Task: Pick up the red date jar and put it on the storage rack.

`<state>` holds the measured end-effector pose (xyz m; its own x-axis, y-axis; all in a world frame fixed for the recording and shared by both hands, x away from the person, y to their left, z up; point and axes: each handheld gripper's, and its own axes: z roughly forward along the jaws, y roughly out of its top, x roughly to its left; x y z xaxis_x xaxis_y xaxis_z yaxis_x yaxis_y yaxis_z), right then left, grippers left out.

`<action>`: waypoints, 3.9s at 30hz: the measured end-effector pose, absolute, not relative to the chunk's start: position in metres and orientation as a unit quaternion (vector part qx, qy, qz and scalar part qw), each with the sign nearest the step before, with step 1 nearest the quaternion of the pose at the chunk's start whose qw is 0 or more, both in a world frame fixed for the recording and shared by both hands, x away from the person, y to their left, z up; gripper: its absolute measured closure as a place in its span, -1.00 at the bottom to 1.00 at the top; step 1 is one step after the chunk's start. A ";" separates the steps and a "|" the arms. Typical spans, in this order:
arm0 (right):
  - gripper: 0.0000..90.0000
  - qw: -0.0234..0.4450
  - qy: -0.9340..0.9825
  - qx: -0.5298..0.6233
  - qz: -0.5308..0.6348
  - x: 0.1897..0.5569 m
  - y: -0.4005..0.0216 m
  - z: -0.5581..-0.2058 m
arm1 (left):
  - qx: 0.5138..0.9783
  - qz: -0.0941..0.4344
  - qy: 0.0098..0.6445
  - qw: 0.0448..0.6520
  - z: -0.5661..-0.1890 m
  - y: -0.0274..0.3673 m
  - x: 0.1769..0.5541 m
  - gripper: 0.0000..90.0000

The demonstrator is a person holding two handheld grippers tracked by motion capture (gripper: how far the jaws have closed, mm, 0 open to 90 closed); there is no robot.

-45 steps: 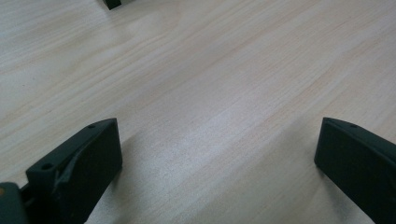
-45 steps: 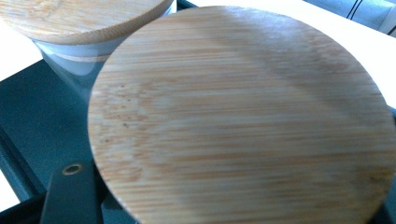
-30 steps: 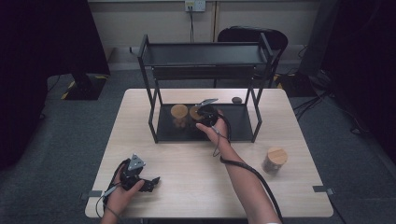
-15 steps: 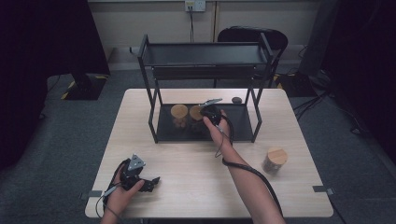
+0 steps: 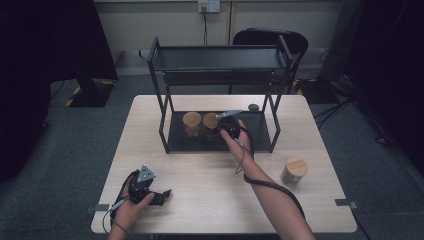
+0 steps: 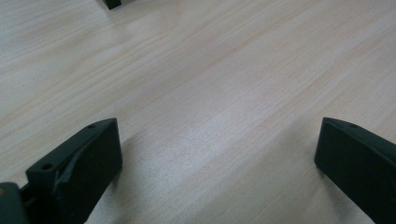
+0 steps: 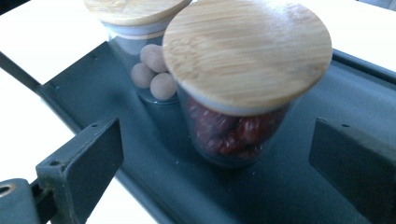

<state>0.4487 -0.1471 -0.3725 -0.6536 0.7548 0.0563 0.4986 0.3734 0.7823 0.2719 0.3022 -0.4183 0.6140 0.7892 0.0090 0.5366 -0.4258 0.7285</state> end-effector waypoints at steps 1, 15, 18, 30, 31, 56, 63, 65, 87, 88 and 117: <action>-0.94 0.156 0.814 0.384 0.406 0.447 -0.148 -0.372 | 0.825 0.178 0.402 0.355 -0.418 0.302 0.272 -0.99; -0.93 0.143 0.821 0.370 0.410 0.425 -0.162 -0.368 | 0.827 0.178 0.400 0.354 -0.418 0.302 0.272 -0.99; -0.93 0.141 0.822 0.367 0.413 0.421 -0.166 -0.368 | 0.827 0.178 0.400 0.354 -0.418 0.302 0.272 -0.99; -0.93 0.132 0.825 0.359 0.416 0.404 -0.182 -0.371 | 0.827 0.178 0.400 0.354 -0.418 0.302 0.272 -0.99; -0.93 0.131 0.825 0.358 0.418 0.403 -0.184 -0.371 | 0.827 0.178 0.400 0.354 -0.418 0.302 0.272 -0.99; -0.93 0.122 0.833 0.336 0.422 0.368 -0.220 -0.376 | 0.827 0.178 0.400 0.354 -0.418 0.302 0.272 -0.99; -0.93 0.120 0.833 0.336 0.424 0.359 -0.231 -0.378 | 0.827 0.178 0.400 0.354 -0.418 0.303 0.272 -0.99; -0.93 0.121 0.833 0.335 0.423 0.357 -0.234 -0.377 | 0.826 0.178 0.400 0.354 -0.418 0.302 0.272 -0.99; -0.93 0.115 0.841 0.328 0.414 0.341 -0.261 -0.378 | 0.826 0.178 0.400 0.354 -0.418 0.302 0.272 -0.99; -0.93 0.115 0.842 0.328 0.413 0.341 -0.263 -0.377 | 0.827 0.178 0.400 0.354 -0.418 0.302 0.272 -0.99; -0.93 0.130 0.829 0.341 0.424 0.326 -0.299 -0.366 | 0.827 0.178 0.400 0.354 -0.418 0.302 0.272 -0.99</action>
<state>0.3260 -0.2988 -0.3655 -0.7337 0.6755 0.0732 0.4543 0.4077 0.7921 0.2722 0.3024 -0.4181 0.6168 0.7870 0.0124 0.5345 -0.4304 0.7273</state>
